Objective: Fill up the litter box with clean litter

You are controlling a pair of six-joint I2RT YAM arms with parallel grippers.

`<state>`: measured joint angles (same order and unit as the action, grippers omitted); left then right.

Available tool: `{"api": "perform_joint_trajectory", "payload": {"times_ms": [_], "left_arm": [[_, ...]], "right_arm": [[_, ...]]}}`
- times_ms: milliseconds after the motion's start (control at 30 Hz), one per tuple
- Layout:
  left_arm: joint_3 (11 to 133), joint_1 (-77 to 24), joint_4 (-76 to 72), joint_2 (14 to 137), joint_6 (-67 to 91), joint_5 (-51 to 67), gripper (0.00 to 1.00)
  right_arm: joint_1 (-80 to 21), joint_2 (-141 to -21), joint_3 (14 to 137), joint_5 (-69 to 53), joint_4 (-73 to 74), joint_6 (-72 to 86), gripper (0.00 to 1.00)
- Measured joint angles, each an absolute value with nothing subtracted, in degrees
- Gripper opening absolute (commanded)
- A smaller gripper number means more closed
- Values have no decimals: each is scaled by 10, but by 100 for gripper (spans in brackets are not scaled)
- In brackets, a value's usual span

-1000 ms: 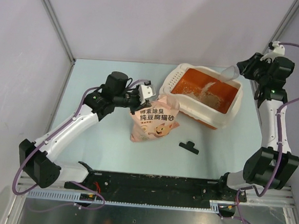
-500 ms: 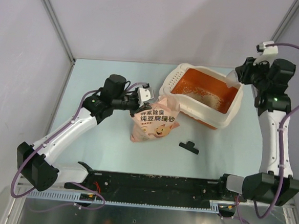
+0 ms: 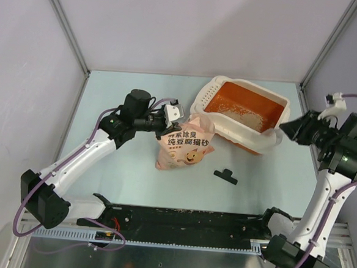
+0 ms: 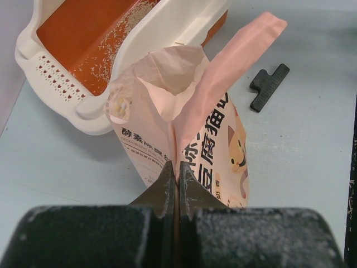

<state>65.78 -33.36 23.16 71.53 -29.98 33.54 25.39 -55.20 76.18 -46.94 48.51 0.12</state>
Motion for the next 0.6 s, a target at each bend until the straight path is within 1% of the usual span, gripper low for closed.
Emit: {"api": "perform_joint_trajectory", "payload": {"times_ms": [100,233,333,600], "left_arm": [[658,-334,230,717,-299,336,0],[658,-334,228,719,-299,337,0],[658,-334,227,719,-299,336,0],[653,-334,221,719,-300,336,0]], "right_arm": [[303,-547,702,-503,540,8,0],[329,-574,622,-510,575,15,0],[338,-598,591,-506,583,15,0],[434,-688,511,-449,555,13,1]]}}
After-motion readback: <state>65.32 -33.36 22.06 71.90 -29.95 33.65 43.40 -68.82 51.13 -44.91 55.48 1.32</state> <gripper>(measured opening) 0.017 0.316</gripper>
